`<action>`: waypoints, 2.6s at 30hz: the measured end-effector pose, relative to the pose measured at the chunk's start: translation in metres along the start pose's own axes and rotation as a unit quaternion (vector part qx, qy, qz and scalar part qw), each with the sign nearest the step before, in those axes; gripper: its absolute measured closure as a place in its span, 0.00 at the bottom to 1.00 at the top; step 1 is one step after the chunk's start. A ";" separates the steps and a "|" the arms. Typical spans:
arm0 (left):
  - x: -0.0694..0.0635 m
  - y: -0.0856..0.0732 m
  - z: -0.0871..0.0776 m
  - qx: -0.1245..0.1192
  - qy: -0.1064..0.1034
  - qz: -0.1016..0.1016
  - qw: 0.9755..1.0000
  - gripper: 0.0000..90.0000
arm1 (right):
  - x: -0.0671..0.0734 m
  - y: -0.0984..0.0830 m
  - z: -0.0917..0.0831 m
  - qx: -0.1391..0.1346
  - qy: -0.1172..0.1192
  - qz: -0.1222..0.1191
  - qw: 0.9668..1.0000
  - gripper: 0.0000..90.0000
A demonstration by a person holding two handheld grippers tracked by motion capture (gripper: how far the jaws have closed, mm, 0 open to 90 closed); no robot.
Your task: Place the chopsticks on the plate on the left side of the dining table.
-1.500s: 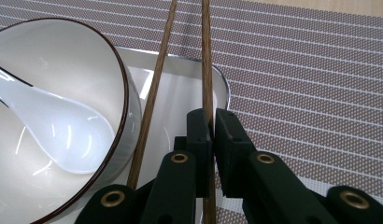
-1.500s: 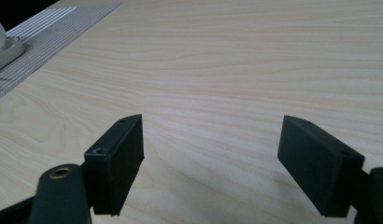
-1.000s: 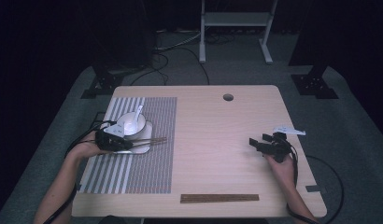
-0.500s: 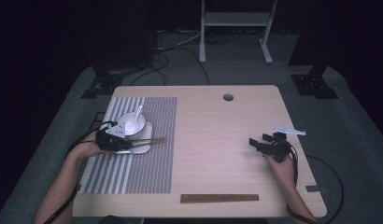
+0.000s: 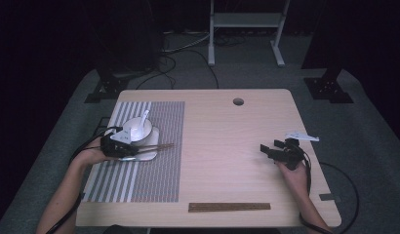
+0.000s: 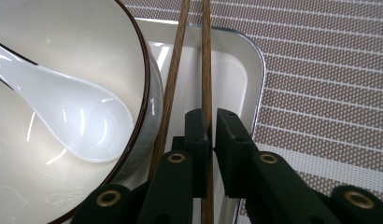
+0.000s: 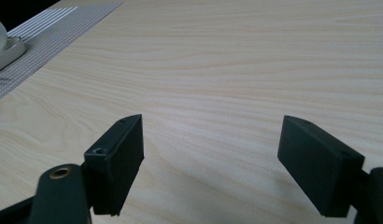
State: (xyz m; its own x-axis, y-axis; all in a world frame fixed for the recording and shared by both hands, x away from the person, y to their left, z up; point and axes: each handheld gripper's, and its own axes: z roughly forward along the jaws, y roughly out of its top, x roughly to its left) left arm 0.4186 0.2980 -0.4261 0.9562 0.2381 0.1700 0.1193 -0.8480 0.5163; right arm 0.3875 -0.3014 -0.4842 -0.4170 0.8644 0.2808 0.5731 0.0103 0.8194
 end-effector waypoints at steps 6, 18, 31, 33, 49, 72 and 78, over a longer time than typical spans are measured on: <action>-0.002 -0.005 -0.010 -0.007 -0.003 -0.008 1.000 0.88 | 0.000 0.000 0.000 0.000 -0.001 0.001 1.000 0.24; -0.003 -0.017 -0.015 -0.006 -0.021 -0.029 0.999 0.97 | 0.001 0.000 0.000 0.001 -0.002 0.000 1.000 0.24; -0.001 -0.022 -0.010 0.019 -0.033 -0.058 0.998 1.00 | 0.001 0.000 0.000 0.002 -0.004 0.000 1.000 0.24; 0.000 -0.023 -0.010 0.018 -0.032 -0.061 0.997 1.00 | 0.001 0.000 0.000 0.002 -0.004 0.001 1.000 0.24; 0.009 -0.021 -0.008 0.044 -0.018 -0.070 0.996 1.00 | 0.000 0.000 0.000 0.000 -0.004 0.001 1.000 0.24; 0.014 -0.024 -0.006 0.051 0.016 -0.069 0.996 0.98 | 0.000 0.000 0.000 -0.001 -0.003 0.002 1.000 0.24; 0.014 -0.024 -0.007 0.052 0.019 -0.069 0.996 0.96 | 0.000 0.000 0.000 -0.001 -0.003 0.002 1.000 0.24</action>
State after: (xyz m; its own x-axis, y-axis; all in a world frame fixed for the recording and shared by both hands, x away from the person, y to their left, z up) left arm 0.4270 0.3246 -0.4305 0.9183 0.3717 0.1363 0.2777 -0.8501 0.4475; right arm 0.3875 -0.3014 -0.4842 -0.4103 0.8679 0.2800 0.5735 0.0068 0.8192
